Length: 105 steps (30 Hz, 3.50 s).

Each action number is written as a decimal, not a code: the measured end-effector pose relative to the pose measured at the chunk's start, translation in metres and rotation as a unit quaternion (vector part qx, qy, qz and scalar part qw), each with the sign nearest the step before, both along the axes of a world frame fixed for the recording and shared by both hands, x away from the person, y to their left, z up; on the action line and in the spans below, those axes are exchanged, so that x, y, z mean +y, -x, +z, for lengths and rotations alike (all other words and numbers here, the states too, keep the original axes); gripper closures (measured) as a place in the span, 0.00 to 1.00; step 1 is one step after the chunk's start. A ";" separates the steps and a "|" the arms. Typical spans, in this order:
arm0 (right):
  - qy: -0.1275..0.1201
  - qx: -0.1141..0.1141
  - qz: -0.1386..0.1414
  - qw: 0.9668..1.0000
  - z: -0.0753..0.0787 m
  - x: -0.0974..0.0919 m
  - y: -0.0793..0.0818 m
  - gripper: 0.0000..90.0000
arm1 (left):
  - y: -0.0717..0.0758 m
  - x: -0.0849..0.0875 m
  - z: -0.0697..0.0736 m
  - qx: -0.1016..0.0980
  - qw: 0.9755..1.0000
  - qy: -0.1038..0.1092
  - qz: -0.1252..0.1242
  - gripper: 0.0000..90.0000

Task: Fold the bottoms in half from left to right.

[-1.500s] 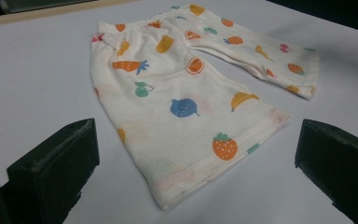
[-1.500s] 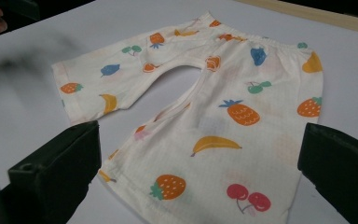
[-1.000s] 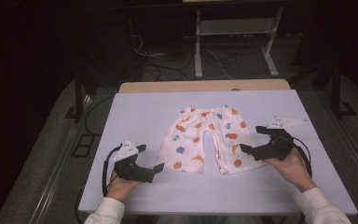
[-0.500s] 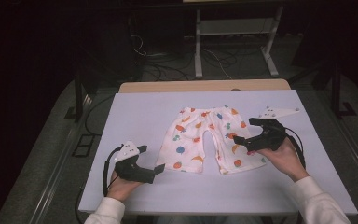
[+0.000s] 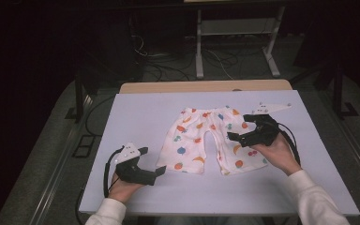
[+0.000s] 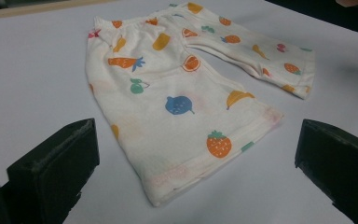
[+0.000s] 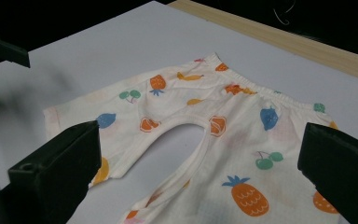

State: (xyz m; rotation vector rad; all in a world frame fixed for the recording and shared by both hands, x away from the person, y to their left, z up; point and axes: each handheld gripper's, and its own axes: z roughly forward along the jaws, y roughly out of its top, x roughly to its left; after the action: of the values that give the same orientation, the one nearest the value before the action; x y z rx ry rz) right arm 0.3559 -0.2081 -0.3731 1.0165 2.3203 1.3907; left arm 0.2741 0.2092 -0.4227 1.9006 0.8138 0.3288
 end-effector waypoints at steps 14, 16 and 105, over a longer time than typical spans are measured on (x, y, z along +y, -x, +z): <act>-0.002 0.001 -0.003 1.000 0.000 0.009 -0.014 0.00 | 0.000 0.002 0.000 0.000 1.000 0.002 0.003 0.00; -0.002 0.003 -0.002 1.000 0.000 0.011 -0.017 0.00 | 0.000 0.002 0.000 0.001 1.000 0.002 0.003 0.00; -0.003 0.051 -0.032 0.998 -0.028 0.123 -0.119 0.00 | -0.001 0.006 0.001 0.001 1.000 0.013 0.007 0.00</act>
State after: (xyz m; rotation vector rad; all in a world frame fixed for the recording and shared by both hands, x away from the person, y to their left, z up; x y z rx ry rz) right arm 0.4750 -0.0854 -0.4014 1.1792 2.3349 1.3509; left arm 0.2755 0.2148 -0.4222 1.8723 0.8296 0.3225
